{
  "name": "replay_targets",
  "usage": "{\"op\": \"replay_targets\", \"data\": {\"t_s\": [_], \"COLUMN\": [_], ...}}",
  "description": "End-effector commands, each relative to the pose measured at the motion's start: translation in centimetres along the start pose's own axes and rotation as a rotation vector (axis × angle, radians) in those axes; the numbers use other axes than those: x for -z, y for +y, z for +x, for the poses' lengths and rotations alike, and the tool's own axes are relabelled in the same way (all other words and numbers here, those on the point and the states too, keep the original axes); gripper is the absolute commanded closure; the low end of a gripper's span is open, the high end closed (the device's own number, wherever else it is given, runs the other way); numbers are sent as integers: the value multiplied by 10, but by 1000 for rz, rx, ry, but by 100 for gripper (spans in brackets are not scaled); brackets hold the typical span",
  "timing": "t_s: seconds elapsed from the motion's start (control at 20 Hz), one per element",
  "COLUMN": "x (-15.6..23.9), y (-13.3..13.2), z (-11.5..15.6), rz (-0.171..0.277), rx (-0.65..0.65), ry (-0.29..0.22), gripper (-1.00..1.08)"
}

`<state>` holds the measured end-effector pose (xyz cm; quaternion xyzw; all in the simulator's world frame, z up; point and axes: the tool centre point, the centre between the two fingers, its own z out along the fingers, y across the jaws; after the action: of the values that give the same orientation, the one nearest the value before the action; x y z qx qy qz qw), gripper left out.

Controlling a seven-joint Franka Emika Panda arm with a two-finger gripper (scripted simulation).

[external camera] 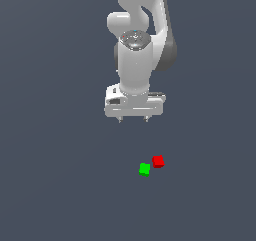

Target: Stack the red cube on top of the green cube.

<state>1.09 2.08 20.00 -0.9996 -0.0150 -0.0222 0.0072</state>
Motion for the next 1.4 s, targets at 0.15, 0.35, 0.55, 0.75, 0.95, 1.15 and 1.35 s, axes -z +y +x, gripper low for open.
{"op": "replay_targets", "data": {"t_s": [0.15,0.35,0.55,0.75,0.95,1.15,1.35], "x": [-1,-3,-7,-13,-21,-31,-41], "y": [0,0,0,0,-2,-5,-10], "z": [1,3,8,16,25,37,48], "rz": [0,1,2,3,5,8,10], "rx": [6,33,82,154,251,366,485], "ry": [0,-1,-2,-4,-7,-10,-13], "gripper": [-92,-92,-92,-92,-92,-92,-92]}}
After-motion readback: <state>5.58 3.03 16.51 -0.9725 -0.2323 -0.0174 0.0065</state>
